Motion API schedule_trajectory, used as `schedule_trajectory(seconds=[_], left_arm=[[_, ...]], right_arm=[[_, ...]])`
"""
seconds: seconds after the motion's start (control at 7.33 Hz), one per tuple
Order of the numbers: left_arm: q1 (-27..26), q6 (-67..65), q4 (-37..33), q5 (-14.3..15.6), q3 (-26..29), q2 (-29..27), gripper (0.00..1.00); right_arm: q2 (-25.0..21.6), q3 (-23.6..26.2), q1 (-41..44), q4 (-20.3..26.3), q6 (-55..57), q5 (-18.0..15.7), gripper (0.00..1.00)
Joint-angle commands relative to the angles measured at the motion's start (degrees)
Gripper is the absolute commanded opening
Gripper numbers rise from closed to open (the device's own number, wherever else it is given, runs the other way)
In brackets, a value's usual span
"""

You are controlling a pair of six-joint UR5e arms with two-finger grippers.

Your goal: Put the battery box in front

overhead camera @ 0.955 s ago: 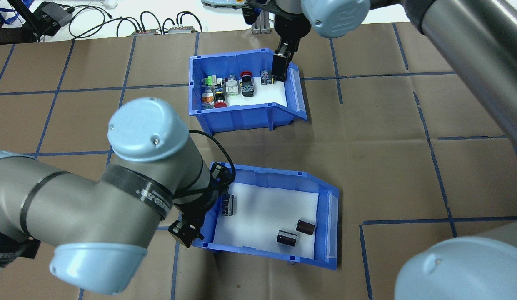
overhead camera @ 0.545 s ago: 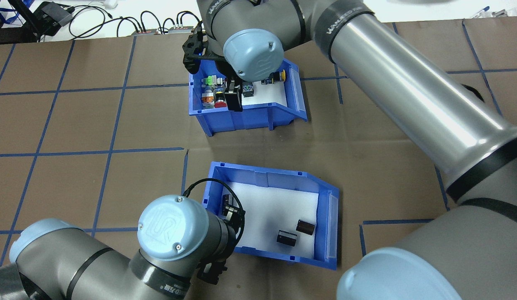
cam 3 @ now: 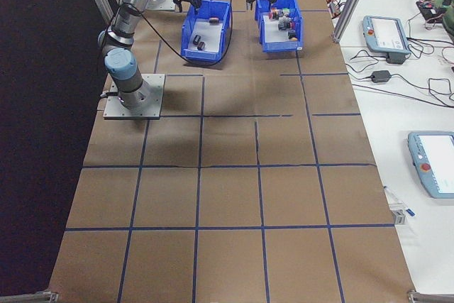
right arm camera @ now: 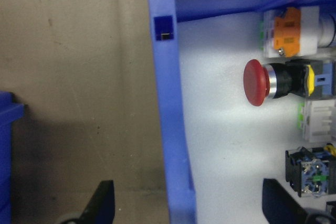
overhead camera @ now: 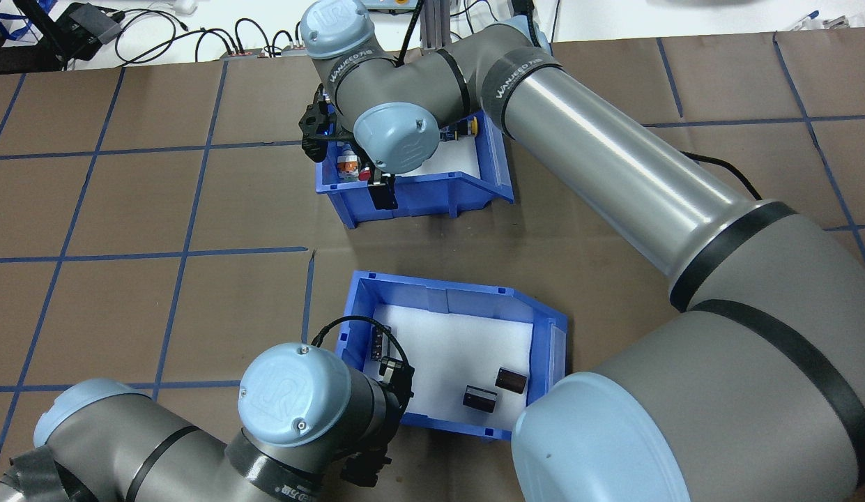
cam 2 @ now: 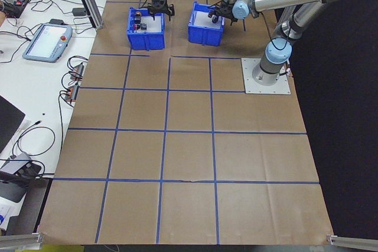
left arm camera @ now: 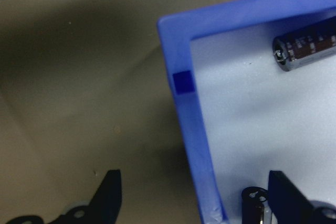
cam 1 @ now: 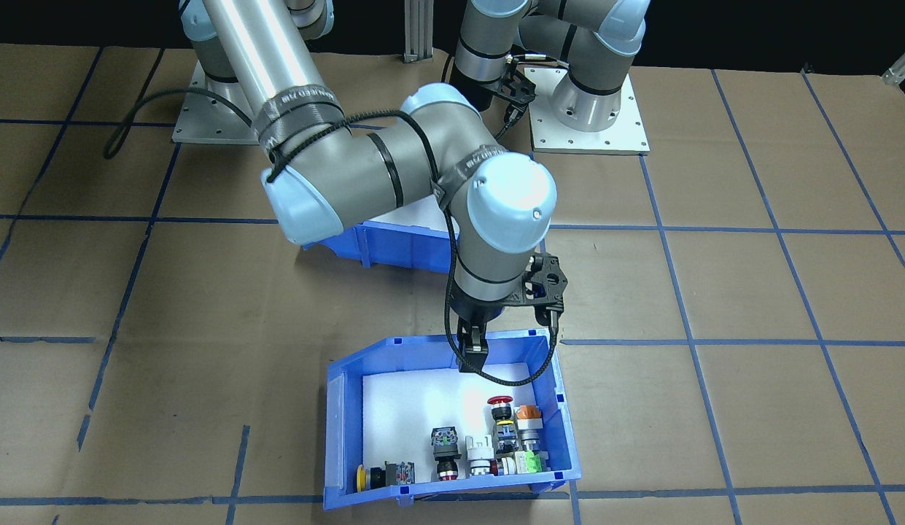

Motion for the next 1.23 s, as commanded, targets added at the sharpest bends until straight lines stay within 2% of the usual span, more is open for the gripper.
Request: schedule_trajectory(seconds=[0.0,0.14,0.27,0.41,0.55,0.68,0.82,0.95,1.09], left_arm=[[-0.1,-1.0,0.1,-1.8,0.0,-1.1,0.86],[-0.1,-1.0,0.2,-3.0,0.2,-2.0,0.84],[-0.1,-1.0,1.7,-3.0,0.2,-4.4,0.81],[-0.1,-1.1,4.7,-3.0,0.2,-6.8,0.77],[-0.2,-1.1,5.5,-3.1,0.0,-7.4,0.70],[-0.2,-1.9,5.7,-3.2,-0.2,-7.3,0.39],[-0.2,-4.3,5.8,-5.8,-0.2,-6.8,0.12],[-0.2,-5.5,6.0,-7.2,-0.2,-6.7,0.00],[-0.2,-5.4,6.3,-6.9,0.2,-4.9,0.00]], right_arm=[[1.6,0.2,0.0,-3.4,0.0,0.0,0.97],[1.4,0.3,0.0,-2.7,0.0,-0.2,0.70],[1.3,0.0,0.0,-0.7,-0.2,-0.2,0.38],[1.1,-0.1,0.0,-0.2,-0.3,-1.4,0.15],[0.5,-0.3,-0.1,0.2,-0.3,-2.1,0.06],[-0.5,-1.0,-0.3,2.1,-0.3,-2.2,0.06],[-2.4,-2.2,-1.1,4.8,-0.6,-2.1,0.04],[-4.1,-2.7,-2.1,6.5,-1.7,-2.1,0.04],[-5.5,-2.4,-4.8,7.5,-3.2,-2.1,0.03]])
